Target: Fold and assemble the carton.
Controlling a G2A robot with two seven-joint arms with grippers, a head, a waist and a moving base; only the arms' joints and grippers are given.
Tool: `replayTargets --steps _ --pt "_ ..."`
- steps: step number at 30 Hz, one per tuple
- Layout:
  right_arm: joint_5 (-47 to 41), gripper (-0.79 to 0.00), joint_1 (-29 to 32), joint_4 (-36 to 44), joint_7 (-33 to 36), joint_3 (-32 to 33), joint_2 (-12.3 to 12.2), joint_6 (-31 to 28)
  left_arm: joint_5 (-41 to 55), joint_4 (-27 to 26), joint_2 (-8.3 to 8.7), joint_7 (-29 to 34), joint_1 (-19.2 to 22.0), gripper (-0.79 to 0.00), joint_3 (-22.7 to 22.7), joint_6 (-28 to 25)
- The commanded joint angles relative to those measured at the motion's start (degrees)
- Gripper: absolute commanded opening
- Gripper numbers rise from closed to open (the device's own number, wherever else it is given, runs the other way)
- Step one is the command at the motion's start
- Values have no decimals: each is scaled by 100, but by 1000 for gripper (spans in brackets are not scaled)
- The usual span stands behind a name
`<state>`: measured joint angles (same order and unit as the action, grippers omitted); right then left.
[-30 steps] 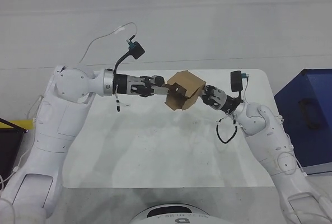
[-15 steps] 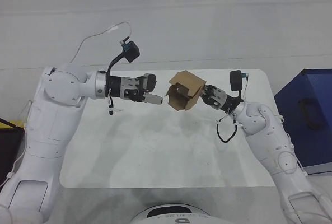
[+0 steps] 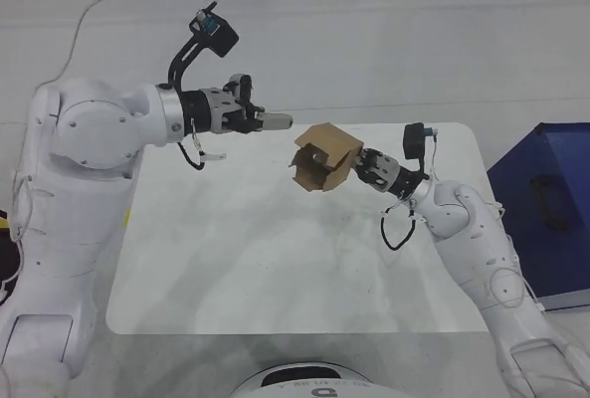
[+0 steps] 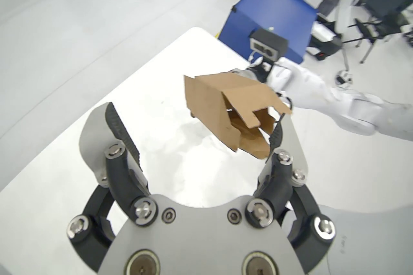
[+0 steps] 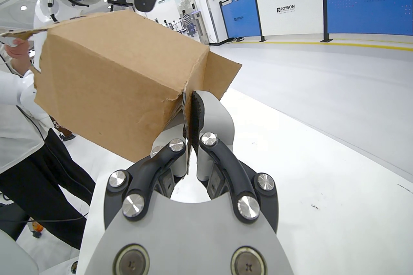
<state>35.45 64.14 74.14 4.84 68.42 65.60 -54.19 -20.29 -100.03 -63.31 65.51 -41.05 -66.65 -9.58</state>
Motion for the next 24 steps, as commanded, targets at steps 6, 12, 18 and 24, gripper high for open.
replayTargets --steps 6,12,18,24 --pt "86 -785 -3 -55 -131 11 11 6 -376 322 -126 33 565 0 794 56" --pt "82 -785 -48 -96 -135 -16 25 21 -529 279 -145 290 724 0 1039 -36" --pt "85 -785 -60 -86 -141 -10 29 8 -790 299 -184 294 840 -3 1297 65" --pt "23 -785 -36 -105 -150 25 23 -85 -806 556 -247 215 967 -135 1543 1"
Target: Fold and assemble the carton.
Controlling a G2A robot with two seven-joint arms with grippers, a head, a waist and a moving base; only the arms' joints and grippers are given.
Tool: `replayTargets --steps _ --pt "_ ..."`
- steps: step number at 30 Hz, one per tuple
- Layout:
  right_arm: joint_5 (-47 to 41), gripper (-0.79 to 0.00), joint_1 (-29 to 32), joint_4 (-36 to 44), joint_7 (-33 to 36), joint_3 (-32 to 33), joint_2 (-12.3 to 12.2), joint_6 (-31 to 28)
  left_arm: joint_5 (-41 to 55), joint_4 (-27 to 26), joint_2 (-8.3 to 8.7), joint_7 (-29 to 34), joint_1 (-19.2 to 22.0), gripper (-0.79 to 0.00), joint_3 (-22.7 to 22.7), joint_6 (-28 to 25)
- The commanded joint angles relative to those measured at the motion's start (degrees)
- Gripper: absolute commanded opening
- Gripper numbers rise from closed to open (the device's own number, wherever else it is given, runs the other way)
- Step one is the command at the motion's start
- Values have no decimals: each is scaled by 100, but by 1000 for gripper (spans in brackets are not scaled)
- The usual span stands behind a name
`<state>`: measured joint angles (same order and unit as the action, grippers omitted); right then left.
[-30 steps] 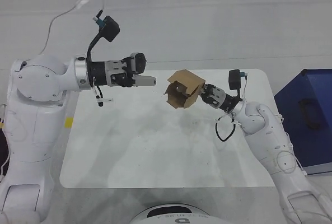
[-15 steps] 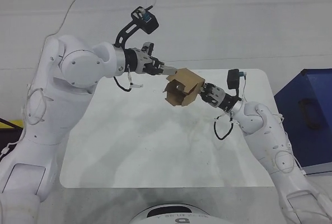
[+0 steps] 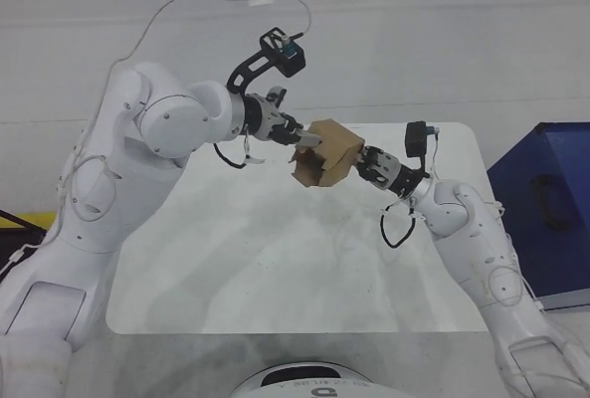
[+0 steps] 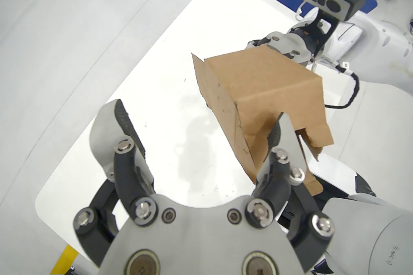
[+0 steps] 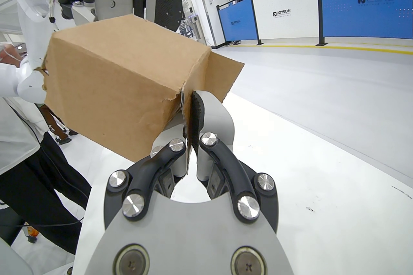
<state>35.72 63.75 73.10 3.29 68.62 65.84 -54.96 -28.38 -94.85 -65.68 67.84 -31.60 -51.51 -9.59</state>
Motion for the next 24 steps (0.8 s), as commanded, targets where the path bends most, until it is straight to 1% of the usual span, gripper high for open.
replayTargets --steps 1,2,6,8,11,16,18,22,24 --pt "1 -785 9 5 6 14 -3 -21 8 72 -20 -28 48 -157 60 10" --pt "5 -785 19 10 5 22 -5 -29 13 99 -30 -34 73 -157 89 21" --pt "32 -785 61 46 -20 65 -14 -60 -13 138 -64 -24 163 -215 187 80" --pt "50 -785 81 61 -29 83 -18 -75 -62 124 -75 -9 198 -206 225 121" --pt "65 -785 109 71 -52 103 -21 -86 -109 79 -92 9 224 -212 286 167" --pt "98 -785 143 84 -85 131 -25 -103 -300 52 -102 -5 223 -172 342 259" --pt "116 -785 156 88 -91 138 -27 -120 -282 38 -107 -25 199 -132 355 242" --pt "118 -785 171 82 -92 153 -30 -133 -335 -23 -109 23 156 -108 408 166" --pt "114 -785 171 79 -87 158 -31 -138 -389 -54 -112 50 137 -65 449 142"
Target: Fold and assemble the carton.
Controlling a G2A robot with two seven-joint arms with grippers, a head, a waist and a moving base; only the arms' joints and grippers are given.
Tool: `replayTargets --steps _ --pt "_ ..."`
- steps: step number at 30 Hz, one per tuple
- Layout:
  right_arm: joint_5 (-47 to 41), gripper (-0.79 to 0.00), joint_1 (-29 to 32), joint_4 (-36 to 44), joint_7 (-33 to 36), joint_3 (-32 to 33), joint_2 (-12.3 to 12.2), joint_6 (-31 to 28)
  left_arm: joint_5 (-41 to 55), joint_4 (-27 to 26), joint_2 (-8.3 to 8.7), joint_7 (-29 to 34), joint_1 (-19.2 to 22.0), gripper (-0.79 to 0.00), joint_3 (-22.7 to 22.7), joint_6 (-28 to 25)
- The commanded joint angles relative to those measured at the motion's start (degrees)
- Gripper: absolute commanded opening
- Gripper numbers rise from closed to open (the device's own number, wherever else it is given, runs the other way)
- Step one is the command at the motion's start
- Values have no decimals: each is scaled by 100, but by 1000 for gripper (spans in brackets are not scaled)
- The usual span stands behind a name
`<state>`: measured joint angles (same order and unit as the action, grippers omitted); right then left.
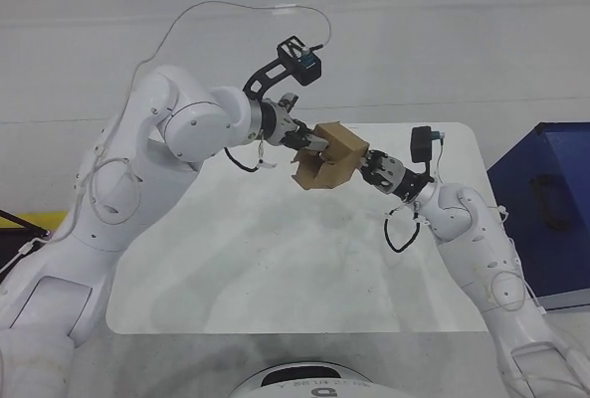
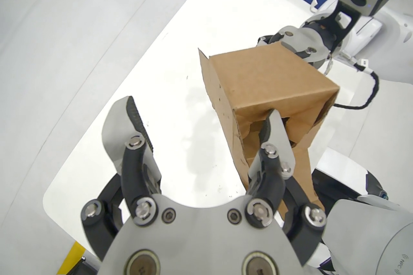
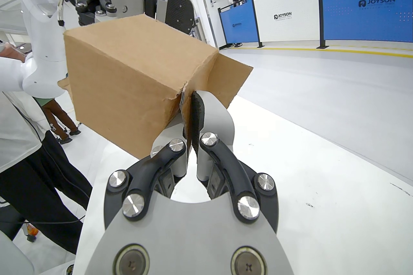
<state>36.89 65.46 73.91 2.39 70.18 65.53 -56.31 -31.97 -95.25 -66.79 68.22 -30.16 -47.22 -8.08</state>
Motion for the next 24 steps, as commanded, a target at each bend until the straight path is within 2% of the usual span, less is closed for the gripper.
replayTargets --steps 1,5,16,20,24 --pt "-4 -785 -1 -3 6 4 -1 -4 -21 -31 -6 11 -20 -43 39 -28" --pt "-4 -785 -4 -12 18 3 0 -8 58 -90 -17 24 -44 0 74 -132" --pt "-56 -785 -46 -59 52 -15 8 22 232 -179 3 94 -126 0 -25 -307" --pt "-68 -785 -48 -67 52 -4 6 15 456 -318 71 71 -302 0 -304 -419" --pt "-108 -785 -43 -90 44 10 6 25 892 -567 205 33 -661 0 -872 -627"
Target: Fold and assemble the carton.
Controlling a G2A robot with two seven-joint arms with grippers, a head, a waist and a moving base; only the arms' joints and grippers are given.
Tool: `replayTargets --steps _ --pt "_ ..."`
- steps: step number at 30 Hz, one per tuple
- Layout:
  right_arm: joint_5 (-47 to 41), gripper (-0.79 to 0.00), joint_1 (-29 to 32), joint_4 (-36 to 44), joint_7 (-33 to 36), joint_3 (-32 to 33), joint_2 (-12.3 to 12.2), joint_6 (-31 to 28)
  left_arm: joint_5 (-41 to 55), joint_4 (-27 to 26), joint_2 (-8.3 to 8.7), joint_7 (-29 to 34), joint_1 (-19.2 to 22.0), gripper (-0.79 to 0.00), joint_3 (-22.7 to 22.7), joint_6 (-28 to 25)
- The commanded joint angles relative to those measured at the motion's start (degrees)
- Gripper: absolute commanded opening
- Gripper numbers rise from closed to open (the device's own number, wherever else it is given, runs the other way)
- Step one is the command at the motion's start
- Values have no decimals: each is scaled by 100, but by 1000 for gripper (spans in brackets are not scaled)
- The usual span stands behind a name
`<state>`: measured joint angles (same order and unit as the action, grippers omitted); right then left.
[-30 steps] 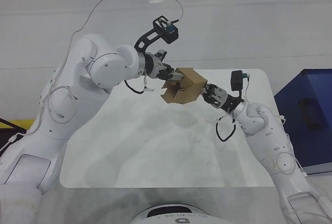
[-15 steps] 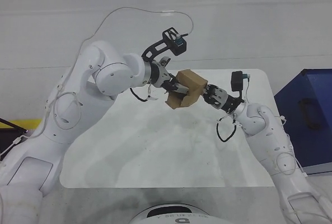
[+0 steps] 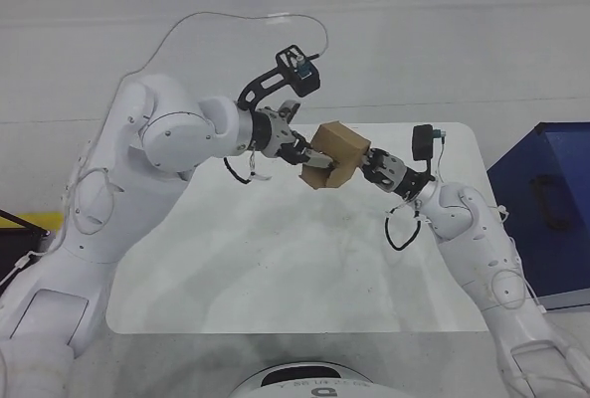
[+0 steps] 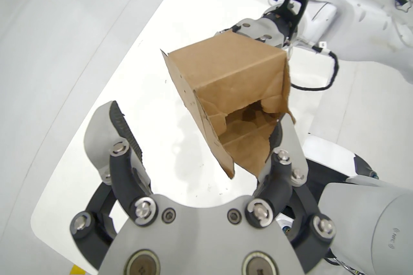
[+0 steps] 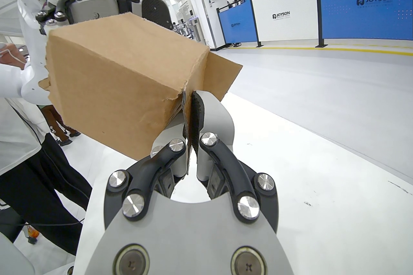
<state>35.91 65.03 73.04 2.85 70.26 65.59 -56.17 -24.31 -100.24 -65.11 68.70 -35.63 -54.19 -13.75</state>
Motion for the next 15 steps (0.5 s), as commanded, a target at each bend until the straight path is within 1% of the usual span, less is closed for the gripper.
replayTargets --steps 1,4,6,9,12,15 --pt "-35 -785 4 -5 -18 5 3 39 213 -137 79 -26 -227 0 -358 -116" --pt "-35 -785 4 -5 -18 5 3 39 354 -314 211 -156 -671 0 -953 -235" --pt "-35 -785 4 -5 -18 5 3 39 189 -358 297 -315 -1023 0 -1340 -250" --pt "-35 -785 4 -5 -18 5 3 39 309 -264 376 -605 -1493 0 -1764 -274" --pt "2 -785 47 141 25 -18 6 144 201 -235 411 -759 -1709 0 -1883 -198" --pt "200 -785 82 292 30 -17 6 282 140 -203 400 -933 -1773 0 -1753 -86"
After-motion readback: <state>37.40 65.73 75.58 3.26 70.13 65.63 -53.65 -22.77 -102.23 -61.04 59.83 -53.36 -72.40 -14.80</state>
